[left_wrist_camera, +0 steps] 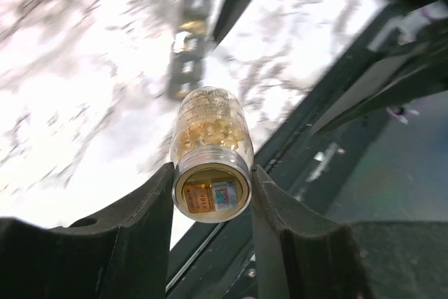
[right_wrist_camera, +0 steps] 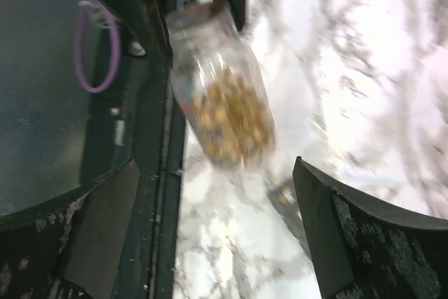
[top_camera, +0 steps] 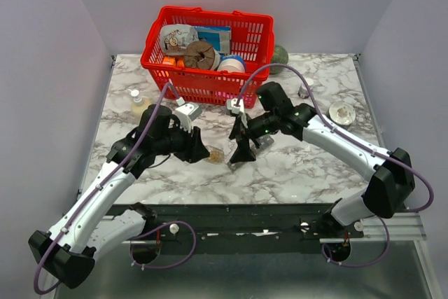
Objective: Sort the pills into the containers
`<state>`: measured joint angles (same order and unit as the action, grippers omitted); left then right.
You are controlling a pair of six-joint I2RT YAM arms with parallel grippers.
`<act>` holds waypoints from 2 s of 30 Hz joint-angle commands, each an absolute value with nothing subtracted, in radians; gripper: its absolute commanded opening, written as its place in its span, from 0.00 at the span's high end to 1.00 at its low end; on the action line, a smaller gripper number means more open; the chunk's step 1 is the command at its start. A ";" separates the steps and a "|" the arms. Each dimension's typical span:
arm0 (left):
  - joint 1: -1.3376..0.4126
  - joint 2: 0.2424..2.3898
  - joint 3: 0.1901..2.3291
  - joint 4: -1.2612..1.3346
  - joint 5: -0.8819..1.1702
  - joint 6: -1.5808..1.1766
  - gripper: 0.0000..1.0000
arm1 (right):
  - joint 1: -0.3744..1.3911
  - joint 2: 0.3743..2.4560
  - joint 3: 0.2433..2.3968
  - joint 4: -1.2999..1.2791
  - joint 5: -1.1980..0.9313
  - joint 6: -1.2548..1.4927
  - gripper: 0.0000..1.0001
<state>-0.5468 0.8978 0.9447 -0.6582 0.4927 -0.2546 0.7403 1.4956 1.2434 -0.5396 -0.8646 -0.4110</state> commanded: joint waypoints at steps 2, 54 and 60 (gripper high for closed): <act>-0.459 0.917 0.928 -0.693 0.286 -0.259 1.00 | 0.614 1.421 1.207 -0.491 -0.729 -0.423 0.00; -0.939 2.434 2.396 -0.885 0.054 -0.258 0.96 | -0.209 1.008 1.014 -0.212 -0.448 -0.086 0.00; -0.948 2.464 2.422 -0.888 0.041 -0.262 0.62 | -0.209 1.011 1.012 -0.210 -0.462 -0.086 0.00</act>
<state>-0.9344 2.4325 2.3798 -0.8749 0.0788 -0.2558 -0.2024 1.0058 1.0267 -0.2382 -0.4297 -0.1001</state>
